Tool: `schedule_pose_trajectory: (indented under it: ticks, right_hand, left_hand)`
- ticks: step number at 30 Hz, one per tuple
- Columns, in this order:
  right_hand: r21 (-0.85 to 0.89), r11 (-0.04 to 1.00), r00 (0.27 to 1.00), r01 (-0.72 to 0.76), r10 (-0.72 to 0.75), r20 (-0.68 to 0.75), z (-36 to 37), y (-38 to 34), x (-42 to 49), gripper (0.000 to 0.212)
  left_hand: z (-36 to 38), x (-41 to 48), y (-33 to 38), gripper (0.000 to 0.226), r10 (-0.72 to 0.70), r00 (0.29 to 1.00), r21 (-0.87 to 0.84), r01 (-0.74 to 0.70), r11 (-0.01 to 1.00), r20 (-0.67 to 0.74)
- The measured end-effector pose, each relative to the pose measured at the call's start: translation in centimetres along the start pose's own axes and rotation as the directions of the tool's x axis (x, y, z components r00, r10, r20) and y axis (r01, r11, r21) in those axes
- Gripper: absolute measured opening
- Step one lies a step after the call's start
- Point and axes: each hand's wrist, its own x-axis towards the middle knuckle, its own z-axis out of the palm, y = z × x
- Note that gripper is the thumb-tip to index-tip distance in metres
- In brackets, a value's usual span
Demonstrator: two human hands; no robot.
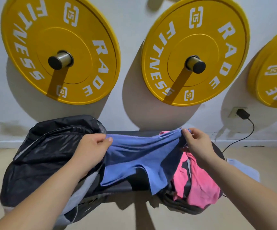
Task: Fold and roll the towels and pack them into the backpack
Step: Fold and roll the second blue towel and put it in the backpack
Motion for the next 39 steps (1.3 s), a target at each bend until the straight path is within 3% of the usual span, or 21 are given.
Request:
schedule_pose_trajectory:
  ticks: [2, 14, 17, 25, 31, 35, 39]
  right_hand:
    - [-0.021, 1.000, 1.000, -0.021, 0.020, -0.011, -0.2, 0.3, 0.2, 0.024]
    - [-0.217, 0.974, 0.994, 0.071, -0.086, -0.062, 0.9, -0.5, -0.2, 0.030]
    - [-0.253, 0.963, 0.992, 0.088, -0.107, -0.062, 1.2, -0.7, -0.3, 0.030]
    - [0.119, 0.993, 0.997, -0.016, 0.025, -0.072, 4.1, -4.3, 1.6, 0.022]
    - [0.176, 0.966, 0.981, 0.192, -0.188, -0.041, 5.0, -8.2, 4.3, 0.014]
    - [0.050, 0.978, 0.974, 0.200, -0.204, 0.098, 4.0, -5.0, 4.3, 0.018]
    - [-0.322, 0.923, 0.950, 0.209, -0.113, 0.292, 2.4, 1.0, 3.8, 0.020]
  left_hand:
    - [0.0, 0.2, 0.1, 0.050, -0.012, 0.999, -0.085, 0.008, 0.996, -0.038]
    - [-1.0, 0.6, -0.9, 0.046, -0.087, 0.996, 0.039, 0.089, 0.995, -0.036]
    - [-0.9, 0.9, -1.2, 0.026, -0.128, 0.991, 0.102, 0.131, 0.986, -0.036]
    - [-1.3, 4.0, 1.2, 0.019, 0.013, 0.959, 0.125, 0.024, 0.992, -0.282]
    - [-3.6, 6.9, 4.6, 0.017, 0.009, 0.950, -0.010, -0.012, 1.000, -0.313]
    - [-3.3, 5.2, 2.7, 0.016, -0.072, 0.967, -0.022, 0.069, 0.997, -0.243]
    - [-1.6, 2.4, -3.9, 0.019, -0.254, 0.967, 0.092, 0.252, 0.963, 0.009]
